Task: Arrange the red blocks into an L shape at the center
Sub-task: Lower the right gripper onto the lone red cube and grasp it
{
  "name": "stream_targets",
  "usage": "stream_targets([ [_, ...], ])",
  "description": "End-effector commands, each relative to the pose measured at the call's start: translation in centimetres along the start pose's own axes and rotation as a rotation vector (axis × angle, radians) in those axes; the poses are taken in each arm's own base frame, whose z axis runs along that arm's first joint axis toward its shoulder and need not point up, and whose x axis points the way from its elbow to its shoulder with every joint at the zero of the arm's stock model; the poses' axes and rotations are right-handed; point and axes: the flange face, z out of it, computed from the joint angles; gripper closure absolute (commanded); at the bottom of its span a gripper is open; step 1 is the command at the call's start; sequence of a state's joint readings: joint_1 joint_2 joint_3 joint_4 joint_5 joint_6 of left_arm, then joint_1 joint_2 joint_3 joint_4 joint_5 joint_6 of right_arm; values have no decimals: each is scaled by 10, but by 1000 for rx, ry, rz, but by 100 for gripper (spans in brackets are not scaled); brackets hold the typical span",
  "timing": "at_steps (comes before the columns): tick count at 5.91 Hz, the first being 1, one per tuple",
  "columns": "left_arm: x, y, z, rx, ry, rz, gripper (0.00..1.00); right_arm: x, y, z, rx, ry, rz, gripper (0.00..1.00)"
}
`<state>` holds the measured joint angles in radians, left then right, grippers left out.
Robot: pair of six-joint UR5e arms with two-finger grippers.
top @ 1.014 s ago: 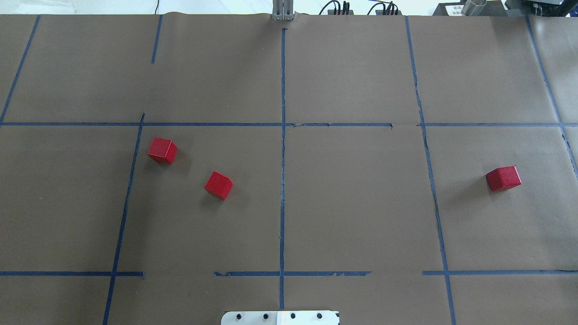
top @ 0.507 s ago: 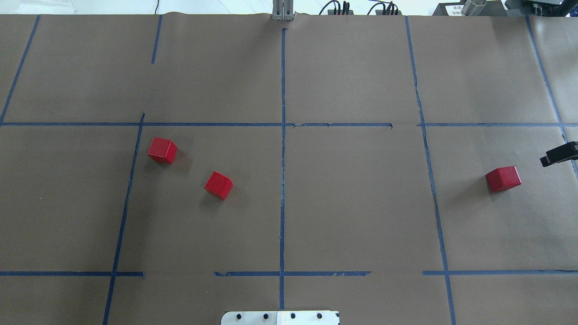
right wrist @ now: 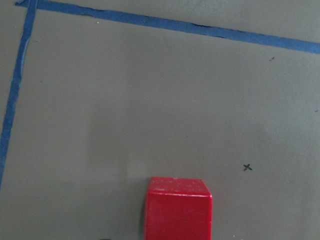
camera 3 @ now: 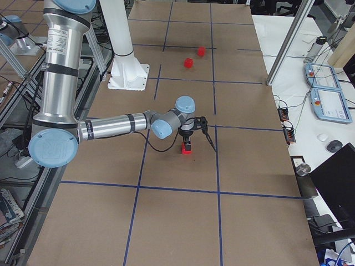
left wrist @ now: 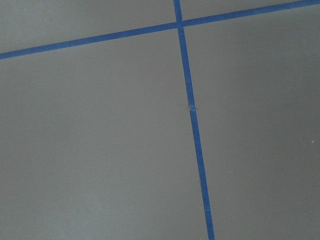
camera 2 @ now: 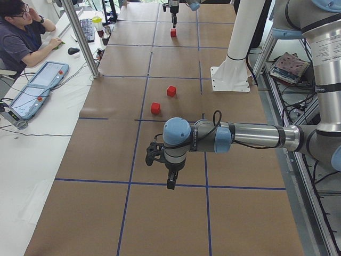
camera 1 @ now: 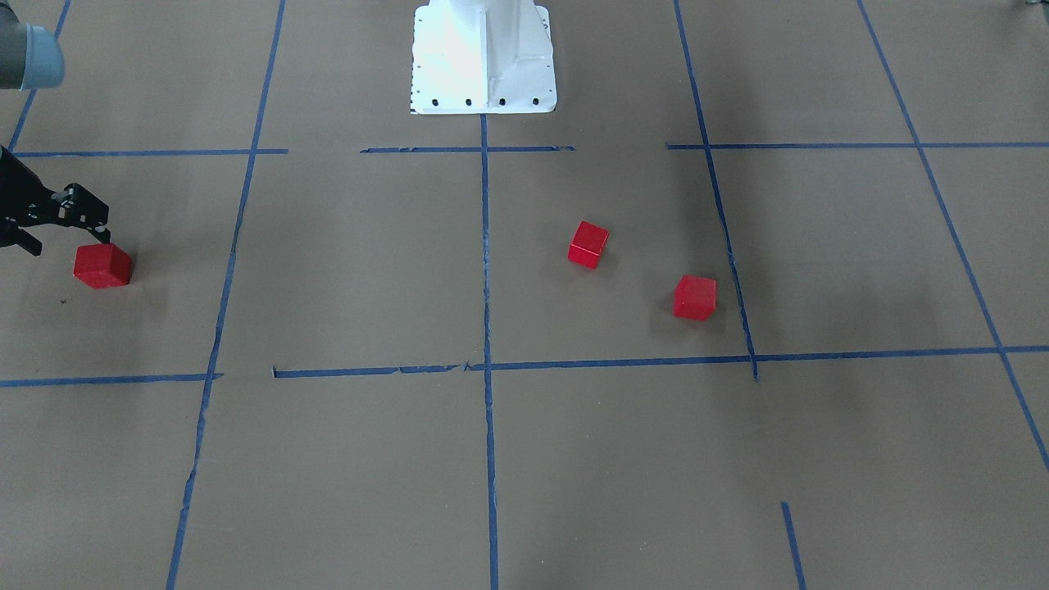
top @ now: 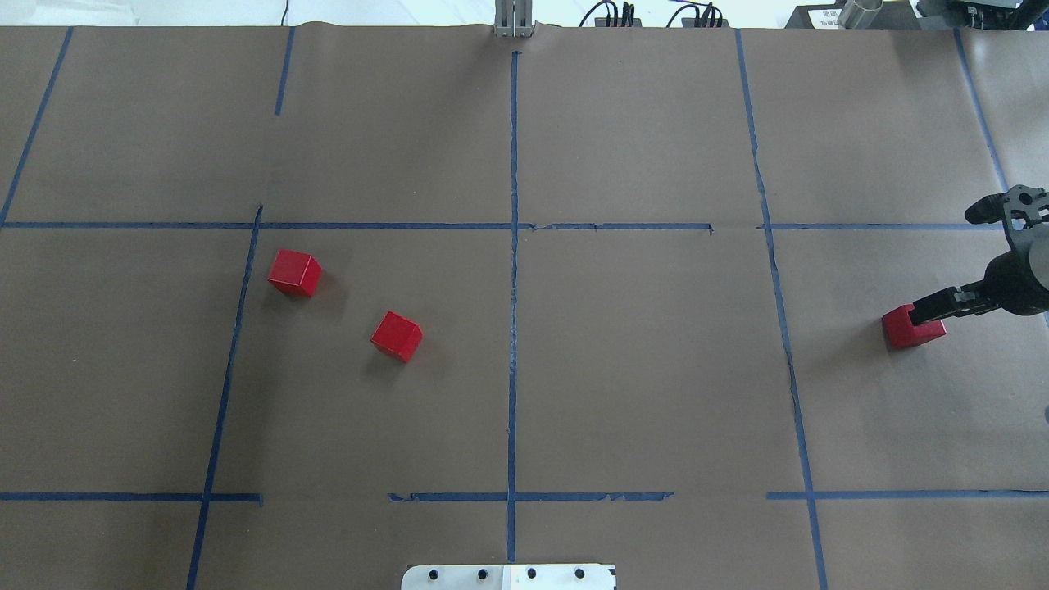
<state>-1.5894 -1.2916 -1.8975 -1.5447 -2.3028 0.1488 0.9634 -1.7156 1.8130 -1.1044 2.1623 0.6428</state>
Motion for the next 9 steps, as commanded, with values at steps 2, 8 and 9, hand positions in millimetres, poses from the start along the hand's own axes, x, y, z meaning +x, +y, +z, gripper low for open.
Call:
stream_targets([
  [2,0,0,0,-1,0,1,0,0,-6,32,-37,23,3,0],
  [8,1,0,1,-3,0,0,0,-17,-15,53,-46,41,-26,65],
  [9,1,0,1,-2,2,2,0,-23,-14,45,-37,32,-32,78],
])
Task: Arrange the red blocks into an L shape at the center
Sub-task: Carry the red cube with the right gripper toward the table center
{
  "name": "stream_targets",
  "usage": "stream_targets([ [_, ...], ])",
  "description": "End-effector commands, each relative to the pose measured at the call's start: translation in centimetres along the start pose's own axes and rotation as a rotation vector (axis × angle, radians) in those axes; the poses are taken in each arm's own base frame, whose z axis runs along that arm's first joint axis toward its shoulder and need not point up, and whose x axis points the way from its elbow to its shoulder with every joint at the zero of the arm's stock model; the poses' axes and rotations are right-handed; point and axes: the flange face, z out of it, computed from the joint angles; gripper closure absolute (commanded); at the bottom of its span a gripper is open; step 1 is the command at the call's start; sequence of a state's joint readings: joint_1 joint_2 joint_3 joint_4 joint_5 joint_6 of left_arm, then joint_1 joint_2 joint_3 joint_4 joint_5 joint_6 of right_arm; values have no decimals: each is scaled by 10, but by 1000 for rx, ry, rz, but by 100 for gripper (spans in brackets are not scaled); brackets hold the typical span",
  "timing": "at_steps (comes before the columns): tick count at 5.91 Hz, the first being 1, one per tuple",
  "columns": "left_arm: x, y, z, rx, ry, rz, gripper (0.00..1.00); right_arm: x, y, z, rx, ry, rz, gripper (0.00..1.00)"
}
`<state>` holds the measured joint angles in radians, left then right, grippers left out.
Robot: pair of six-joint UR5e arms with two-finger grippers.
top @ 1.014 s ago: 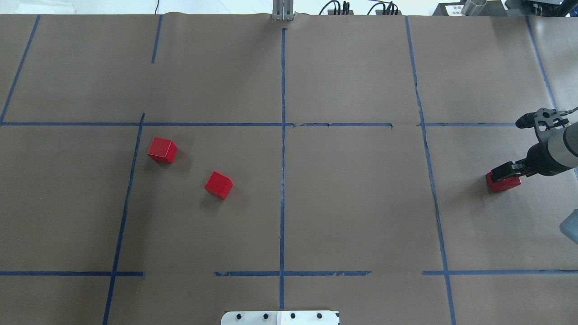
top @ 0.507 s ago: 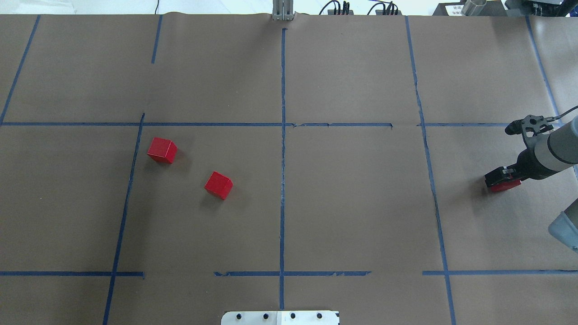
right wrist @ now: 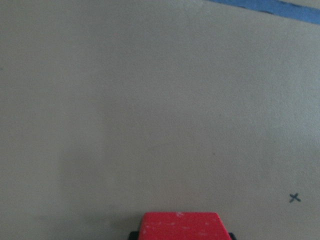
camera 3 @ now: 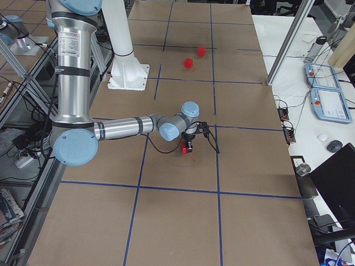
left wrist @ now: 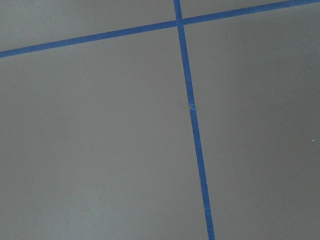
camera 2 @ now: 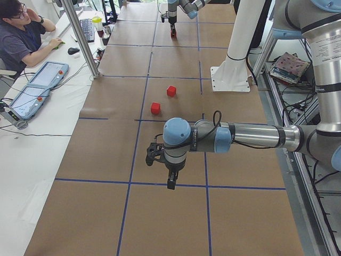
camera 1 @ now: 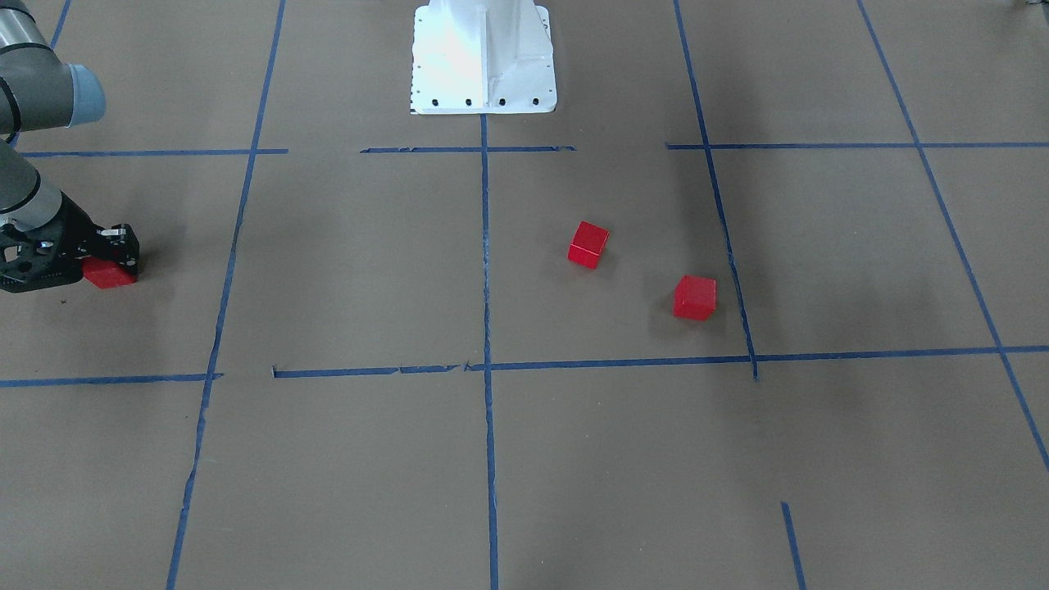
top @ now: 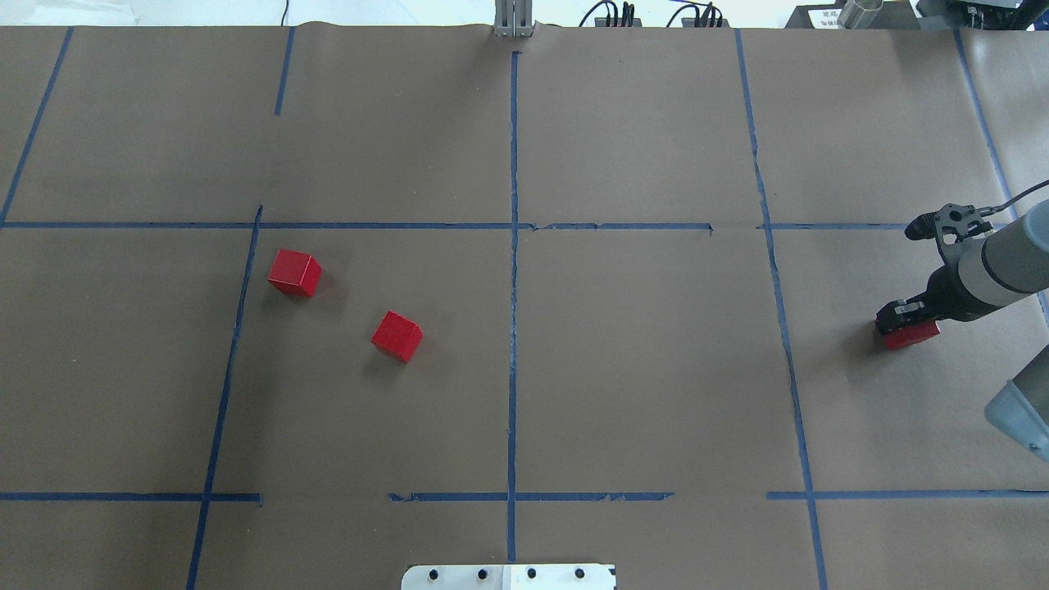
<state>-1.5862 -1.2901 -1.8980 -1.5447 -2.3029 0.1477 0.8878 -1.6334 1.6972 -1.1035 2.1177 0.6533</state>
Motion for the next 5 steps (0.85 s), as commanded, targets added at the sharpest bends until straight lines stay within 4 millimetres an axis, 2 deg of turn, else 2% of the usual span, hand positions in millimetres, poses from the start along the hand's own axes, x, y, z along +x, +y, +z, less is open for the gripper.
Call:
stream_targets([
  [1,0,0,0,1,-1,2,0,-16,-1,-20,32,-19,-22,84],
  [2,1,0,-1,2,1,3,0,-53,-23,-39,81,-62,-63,83],
  [3,1,0,-1,2,1,3,0,-117,-54,-55,122,-133,-76,83],
  [4,1,-1,-1,3,1,4,0,-206,-75,-56,131,-208,-131,82],
  [5,0,0,0,1,1,2,0,-288,-96,-53,113,-222,-97,82],
])
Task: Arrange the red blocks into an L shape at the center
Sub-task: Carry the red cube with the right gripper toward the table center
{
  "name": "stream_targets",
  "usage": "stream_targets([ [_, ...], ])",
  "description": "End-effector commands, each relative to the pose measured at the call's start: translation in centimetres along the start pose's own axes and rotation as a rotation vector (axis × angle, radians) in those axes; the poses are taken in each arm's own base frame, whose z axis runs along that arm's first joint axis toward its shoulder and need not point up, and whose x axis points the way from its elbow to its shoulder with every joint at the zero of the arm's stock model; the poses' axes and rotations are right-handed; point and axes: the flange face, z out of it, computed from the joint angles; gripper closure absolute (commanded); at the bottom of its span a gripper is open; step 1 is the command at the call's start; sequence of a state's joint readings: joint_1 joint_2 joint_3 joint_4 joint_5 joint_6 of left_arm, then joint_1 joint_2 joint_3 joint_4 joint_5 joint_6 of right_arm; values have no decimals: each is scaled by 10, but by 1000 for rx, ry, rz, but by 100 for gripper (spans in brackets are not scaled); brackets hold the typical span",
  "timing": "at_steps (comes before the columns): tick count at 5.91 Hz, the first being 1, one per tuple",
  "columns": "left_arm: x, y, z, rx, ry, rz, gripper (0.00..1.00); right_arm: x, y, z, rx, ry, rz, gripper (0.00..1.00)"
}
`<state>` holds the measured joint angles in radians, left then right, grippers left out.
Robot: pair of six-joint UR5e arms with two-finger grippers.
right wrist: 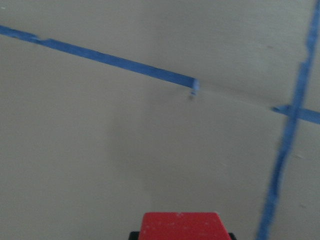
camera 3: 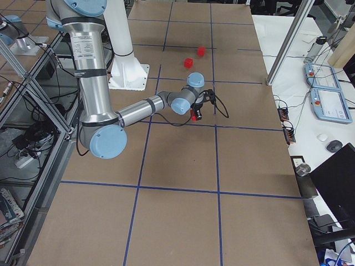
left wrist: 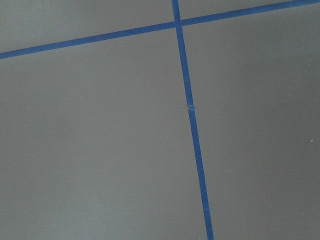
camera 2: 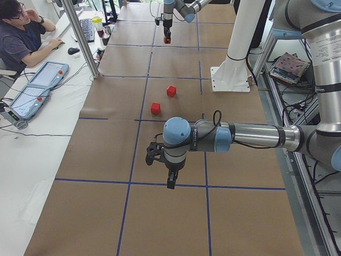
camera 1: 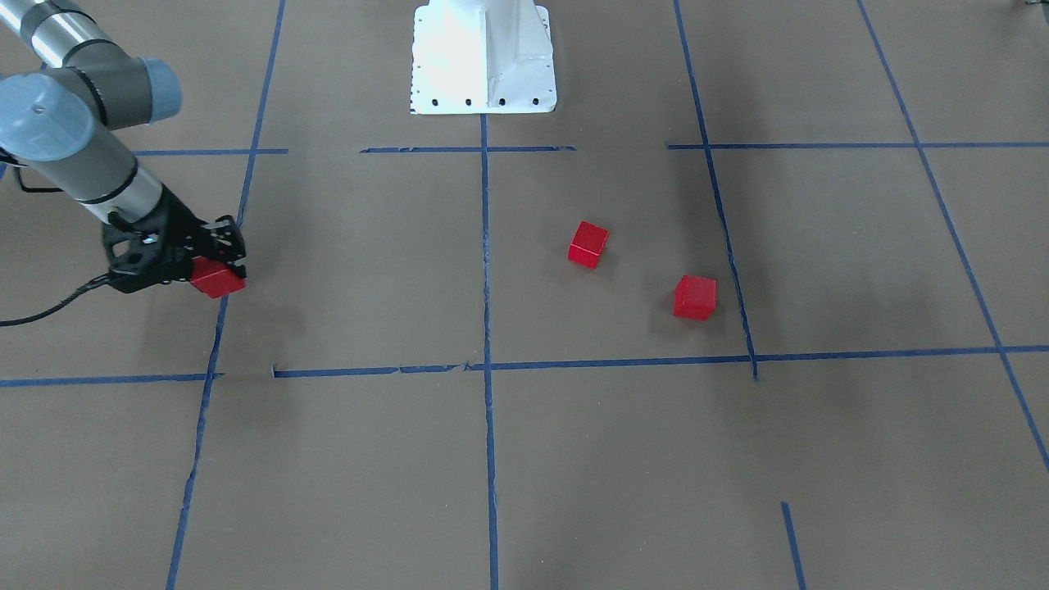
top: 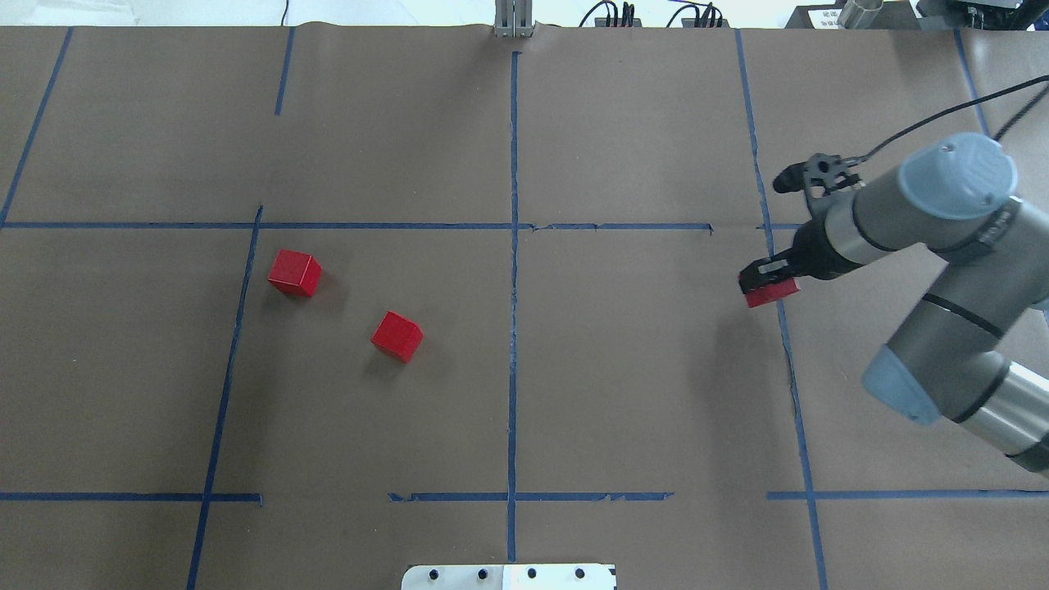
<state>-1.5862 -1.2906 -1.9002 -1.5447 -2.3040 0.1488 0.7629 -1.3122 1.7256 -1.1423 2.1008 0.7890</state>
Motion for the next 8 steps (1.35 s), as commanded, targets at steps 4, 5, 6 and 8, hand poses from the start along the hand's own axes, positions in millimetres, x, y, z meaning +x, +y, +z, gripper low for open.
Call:
stream_targets([
  [4,0,0,0,0,0,0,0,-322,-40,86,-17,127,312,79],
  [5,0,0,1,-1,0,-1,0,-334,-41,98,-27,141,320,77],
  [6,0,0,1,-1,0,-1,0,-331,-38,101,-34,155,326,74],
  [8,-1,1,1,-2,0,-2,0,-328,-36,101,-50,184,335,72],
])
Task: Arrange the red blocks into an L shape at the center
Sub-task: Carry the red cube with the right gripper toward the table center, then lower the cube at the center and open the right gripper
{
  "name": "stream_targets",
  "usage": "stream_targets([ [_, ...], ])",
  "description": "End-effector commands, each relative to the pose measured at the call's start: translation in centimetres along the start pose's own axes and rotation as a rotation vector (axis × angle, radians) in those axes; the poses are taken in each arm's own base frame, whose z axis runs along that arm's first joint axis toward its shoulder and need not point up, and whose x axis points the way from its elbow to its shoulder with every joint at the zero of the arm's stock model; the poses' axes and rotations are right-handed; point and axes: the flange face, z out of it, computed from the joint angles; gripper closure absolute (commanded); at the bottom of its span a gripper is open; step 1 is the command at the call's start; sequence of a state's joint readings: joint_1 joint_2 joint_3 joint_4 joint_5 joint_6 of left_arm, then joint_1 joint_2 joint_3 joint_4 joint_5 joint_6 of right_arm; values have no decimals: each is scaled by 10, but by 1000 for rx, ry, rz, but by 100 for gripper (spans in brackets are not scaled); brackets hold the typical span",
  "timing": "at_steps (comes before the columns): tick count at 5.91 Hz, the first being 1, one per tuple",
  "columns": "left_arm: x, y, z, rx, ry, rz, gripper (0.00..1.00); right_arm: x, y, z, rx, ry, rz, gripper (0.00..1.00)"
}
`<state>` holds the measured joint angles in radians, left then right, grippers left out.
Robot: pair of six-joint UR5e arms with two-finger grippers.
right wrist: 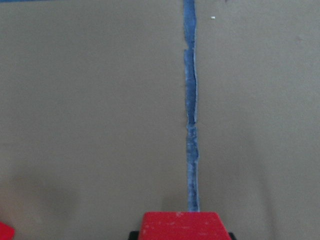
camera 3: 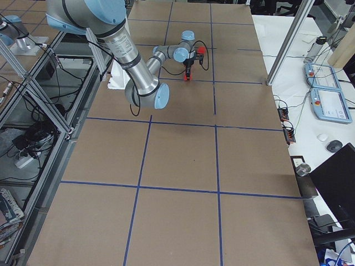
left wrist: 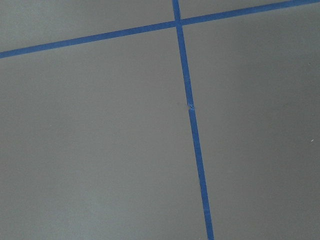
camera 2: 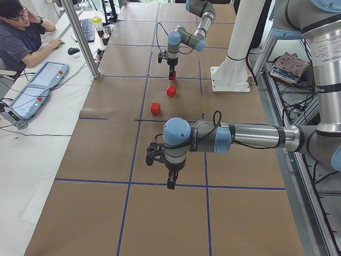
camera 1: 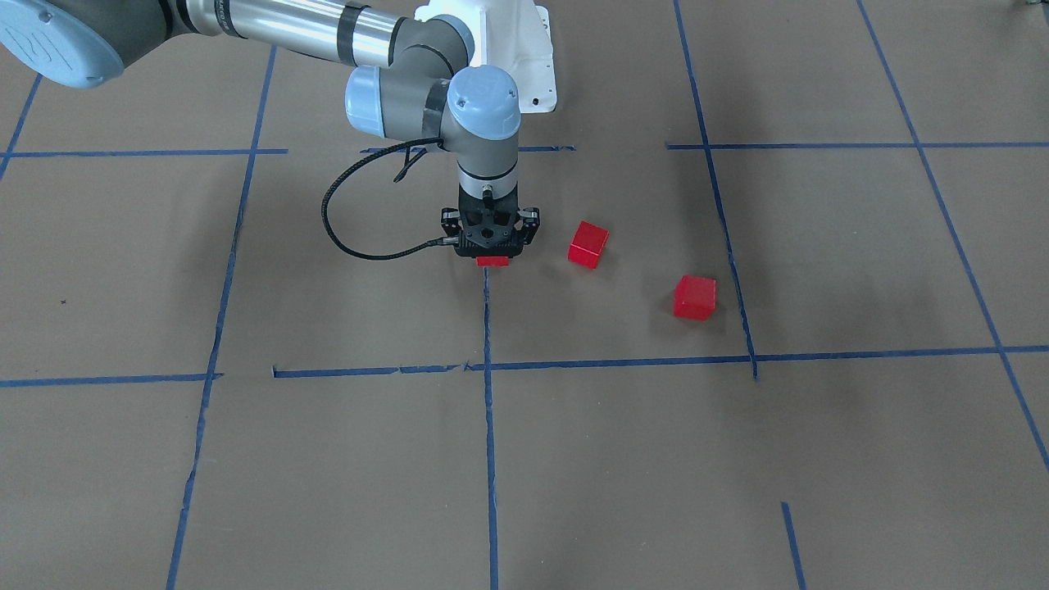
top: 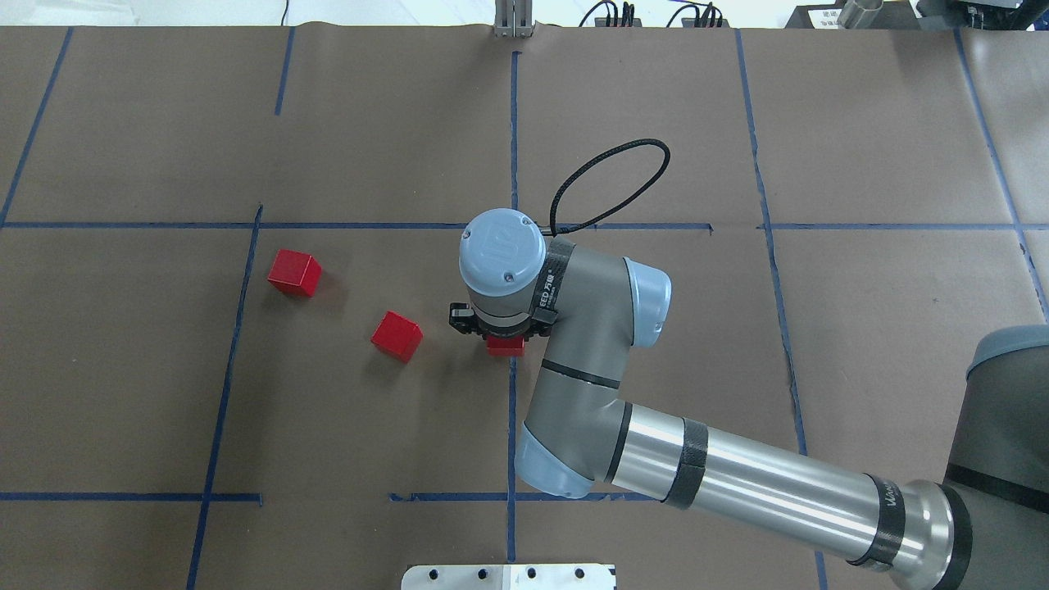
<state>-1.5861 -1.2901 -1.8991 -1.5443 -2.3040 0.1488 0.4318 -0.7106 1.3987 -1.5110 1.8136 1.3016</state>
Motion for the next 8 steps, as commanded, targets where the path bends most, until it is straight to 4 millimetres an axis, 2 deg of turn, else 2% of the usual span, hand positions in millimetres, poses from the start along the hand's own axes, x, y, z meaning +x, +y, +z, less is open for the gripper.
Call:
stream_targets([
  [1,0,0,0,-1,0,-1,0,3,1,2,-5,11,1,72],
  [3,0,0,0,0,0,0,0,4,1,3,-5,12,0,70],
  [5,0,0,0,-1,0,-1,0,8,1,7,-9,19,-10,35],
  [6,0,0,0,-1,0,-1,0,8,1,8,-9,20,-10,27],
  [8,0,0,0,-1,0,-2,0,7,2,6,-12,15,-12,23],
])
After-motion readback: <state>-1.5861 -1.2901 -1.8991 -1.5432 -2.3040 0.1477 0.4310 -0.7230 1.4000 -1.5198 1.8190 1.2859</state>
